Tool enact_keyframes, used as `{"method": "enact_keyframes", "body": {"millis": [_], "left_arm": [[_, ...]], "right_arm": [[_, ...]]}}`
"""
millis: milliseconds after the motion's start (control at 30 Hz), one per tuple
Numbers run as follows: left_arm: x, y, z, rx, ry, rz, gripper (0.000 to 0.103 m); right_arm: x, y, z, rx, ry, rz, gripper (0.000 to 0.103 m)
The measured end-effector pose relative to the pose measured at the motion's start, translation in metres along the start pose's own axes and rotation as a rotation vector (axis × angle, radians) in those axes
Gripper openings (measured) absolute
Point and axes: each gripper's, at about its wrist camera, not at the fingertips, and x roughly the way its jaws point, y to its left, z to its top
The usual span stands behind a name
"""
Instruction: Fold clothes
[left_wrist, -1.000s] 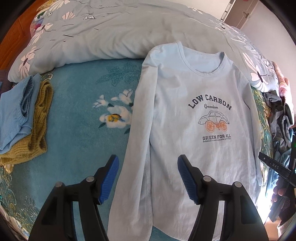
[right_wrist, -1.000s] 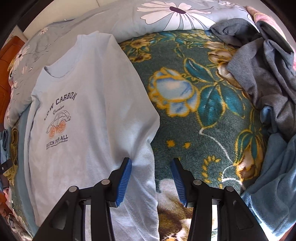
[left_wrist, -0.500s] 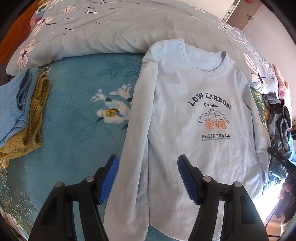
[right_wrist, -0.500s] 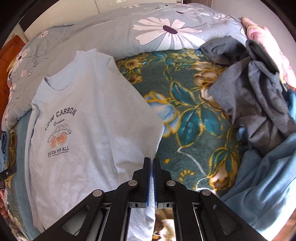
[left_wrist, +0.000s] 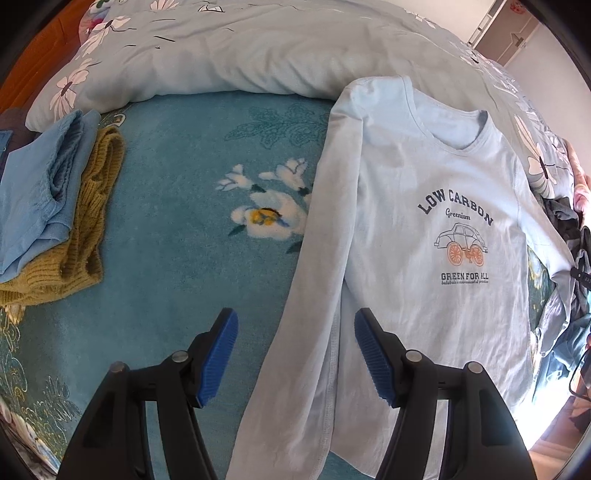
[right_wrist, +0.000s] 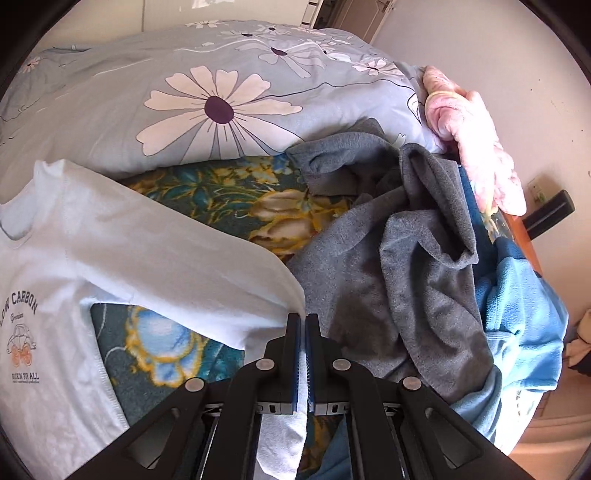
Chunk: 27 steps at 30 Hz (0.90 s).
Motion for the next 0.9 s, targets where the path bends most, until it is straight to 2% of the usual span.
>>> {"method": "enact_keyframes", "body": {"millis": [133,233,300,333,367,400,433,467,700,833,900], "left_arm": [[0.008,0.005,-0.002,0.001,0.023,-0.009,0.067],[0.013,0.009,-0.007,0.004,0.042,-0.028,0.067],[0.016,0.013,-0.011,-0.001,0.053,-0.039,0.067],[0.017,0.015,-0.014,-0.003,0.059,-0.044,0.067],[0.018,0.018,-0.017,-0.009,0.063,-0.047,0.067],[0.02,0.021,-0.02,-0.015,0.066,-0.049,0.067],[0.021,0.025,-0.024,-0.022,0.07,-0.052,0.067],[0.022,0.029,-0.026,-0.028,0.071,-0.055,0.067],[0.027,0.046,-0.037,-0.031,0.067,-0.094,0.066],[0.035,0.05,-0.04,-0.038,0.083,-0.109,0.053],[0.04,0.05,-0.043,-0.043,0.097,-0.116,0.052]], "right_arm": [[0.01,0.003,0.007,0.011,0.008,-0.017,0.004],[-0.007,0.008,0.002,0.015,-0.022,-0.014,0.006],[-0.019,0.011,-0.001,0.017,-0.042,-0.012,0.012],[-0.025,0.013,-0.002,0.019,-0.052,-0.011,0.02],[-0.031,0.015,-0.004,0.02,-0.062,-0.01,0.036],[-0.039,0.018,-0.008,0.023,-0.08,0.001,0.045],[-0.05,0.023,-0.016,0.03,-0.108,0.026,0.061],[-0.058,0.029,-0.023,0.032,-0.123,0.05,0.071],[-0.083,0.075,-0.062,0.016,-0.1,0.204,0.074],[-0.084,0.101,-0.07,0.005,-0.078,0.289,0.074],[-0.085,0.111,-0.071,-0.003,-0.075,0.308,0.074]]}}
